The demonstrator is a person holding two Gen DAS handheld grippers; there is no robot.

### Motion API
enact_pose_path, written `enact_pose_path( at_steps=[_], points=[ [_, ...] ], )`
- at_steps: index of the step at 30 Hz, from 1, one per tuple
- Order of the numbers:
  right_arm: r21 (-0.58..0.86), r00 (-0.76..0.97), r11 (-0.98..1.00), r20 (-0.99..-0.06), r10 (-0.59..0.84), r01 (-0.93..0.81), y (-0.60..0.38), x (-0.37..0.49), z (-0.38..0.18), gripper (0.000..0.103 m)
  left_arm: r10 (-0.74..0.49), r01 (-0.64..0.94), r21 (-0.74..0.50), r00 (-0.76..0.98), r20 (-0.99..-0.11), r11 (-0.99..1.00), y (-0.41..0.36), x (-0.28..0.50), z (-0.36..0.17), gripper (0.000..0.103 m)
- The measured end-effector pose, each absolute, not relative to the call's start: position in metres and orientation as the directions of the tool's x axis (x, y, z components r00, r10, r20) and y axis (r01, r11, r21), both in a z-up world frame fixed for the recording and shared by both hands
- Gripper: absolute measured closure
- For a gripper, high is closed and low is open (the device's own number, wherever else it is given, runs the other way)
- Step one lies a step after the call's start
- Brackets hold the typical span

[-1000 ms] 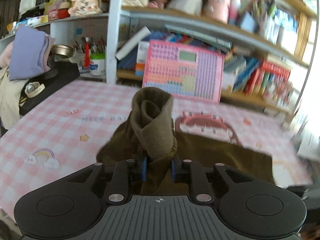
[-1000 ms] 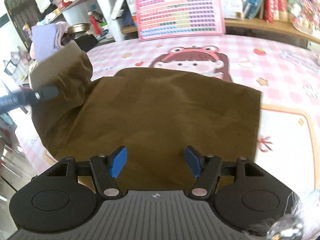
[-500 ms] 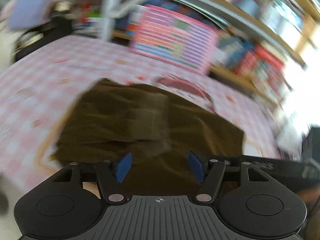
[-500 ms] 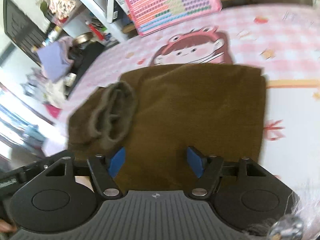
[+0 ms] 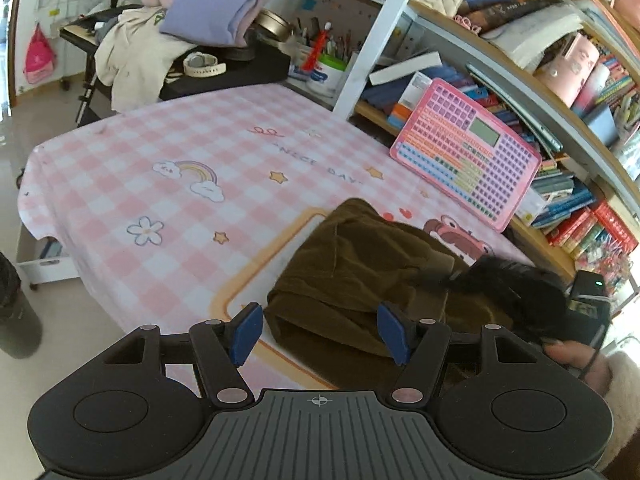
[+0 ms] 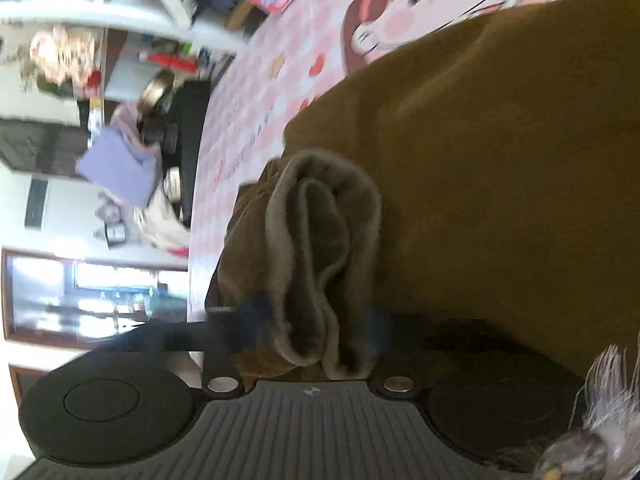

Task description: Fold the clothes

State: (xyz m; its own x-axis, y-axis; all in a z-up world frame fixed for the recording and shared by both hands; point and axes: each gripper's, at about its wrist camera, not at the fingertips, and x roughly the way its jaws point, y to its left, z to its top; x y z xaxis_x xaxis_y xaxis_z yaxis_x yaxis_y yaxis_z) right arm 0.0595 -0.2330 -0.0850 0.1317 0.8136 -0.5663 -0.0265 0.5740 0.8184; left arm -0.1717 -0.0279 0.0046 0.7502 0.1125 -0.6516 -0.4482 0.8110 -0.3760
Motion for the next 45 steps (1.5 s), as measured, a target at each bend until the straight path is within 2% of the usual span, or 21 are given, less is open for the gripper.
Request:
enact_pose_path(
  at_steps=[1, 3, 5, 6, 9, 11, 13, 16, 22, 28, 34, 37, 40, 45],
  points=[
    [0.838, 0.123, 0.544, -0.535, 0.836, -0.048, -0.234, 0.057, -0.079, 0.085, 0.101, -0.435, -0.386, 0.760, -0.642, 0.814, -0.026, -0.172, 0.006, 0.040],
    [0.875, 0.104, 0.475, -0.466, 0.879, -0.089, -0.235, 0.053, -0.068, 0.087, 0.082, -0.410, -0.399, 0.775, -0.627, 0.821, -0.023, -0.172, 0.007, 0.041],
    [0.942, 0.110, 0.326, -0.317, 0.942, -0.079, -0.251, 0.048, -0.062, 0.087, 0.073, -0.393, -0.397, 0.781, -0.620, 0.829, -0.021, -0.171, 0.008, 0.041],
    [0.940, 0.140, 0.329, -0.316, 0.938, -0.087, -0.258, 0.047, -0.063, 0.087, 0.071, -0.389, -0.395, 0.780, -0.621, 0.832, -0.019, -0.169, 0.007, 0.040],
    [0.826, 0.160, 0.563, -0.556, 0.816, 0.001, -0.255, 0.057, -0.095, 0.085, 0.059, -0.398, -0.400, 0.766, -0.640, 0.826, -0.013, -0.164, 0.001, 0.040],
    [0.849, 0.164, 0.527, -0.527, 0.834, 0.052, -0.257, 0.057, -0.109, 0.081, 0.051, -0.395, -0.395, 0.758, -0.651, 0.829, -0.012, -0.159, -0.001, 0.040],
    [0.843, 0.177, 0.538, -0.534, 0.827, 0.029, -0.258, 0.052, -0.103, 0.071, 0.043, -0.390, -0.393, 0.753, -0.657, 0.833, -0.012, -0.156, -0.003, 0.039],
    [0.824, 0.189, 0.566, -0.554, 0.811, -0.013, -0.265, 0.045, -0.092, 0.064, 0.027, -0.387, -0.401, 0.746, -0.665, 0.830, -0.012, -0.150, -0.008, 0.039],
    [0.785, 0.228, 0.615, -0.587, 0.777, -0.073, -0.298, 0.025, -0.076, 0.061, -0.022, -0.335, -0.412, 0.753, -0.658, 0.848, -0.027, -0.137, -0.011, 0.039],
    [0.607, 0.341, 0.749, -0.668, 0.661, -0.265, -0.315, -0.010, -0.049, 0.052, -0.012, -0.288, -0.327, 0.734, -0.679, 0.900, -0.058, -0.126, -0.009, 0.032],
    [0.276, 0.504, 0.875, -0.731, 0.460, -0.398, -0.327, -0.048, -0.039, 0.044, 0.008, -0.276, -0.257, 0.695, -0.719, 0.926, -0.088, -0.126, -0.014, 0.031],
    [0.223, 0.517, 0.886, -0.743, 0.424, -0.406, -0.332, -0.055, -0.043, 0.042, 0.015, -0.266, -0.225, 0.676, -0.736, 0.937, -0.101, -0.129, -0.018, 0.025],
    [0.220, 0.517, 0.892, -0.749, 0.414, -0.396, -0.330, -0.059, -0.043, 0.040, 0.015, -0.251, -0.206, 0.667, -0.745, 0.946, -0.108, -0.132, -0.018, 0.024],
    [0.209, 0.553, 0.913, -0.741, 0.381, -0.350, -0.329, -0.070, -0.035, 0.034, 0.023, -0.211, -0.169, 0.687, -0.727, 0.963, -0.107, -0.138, -0.013, 0.020]
  ],
)
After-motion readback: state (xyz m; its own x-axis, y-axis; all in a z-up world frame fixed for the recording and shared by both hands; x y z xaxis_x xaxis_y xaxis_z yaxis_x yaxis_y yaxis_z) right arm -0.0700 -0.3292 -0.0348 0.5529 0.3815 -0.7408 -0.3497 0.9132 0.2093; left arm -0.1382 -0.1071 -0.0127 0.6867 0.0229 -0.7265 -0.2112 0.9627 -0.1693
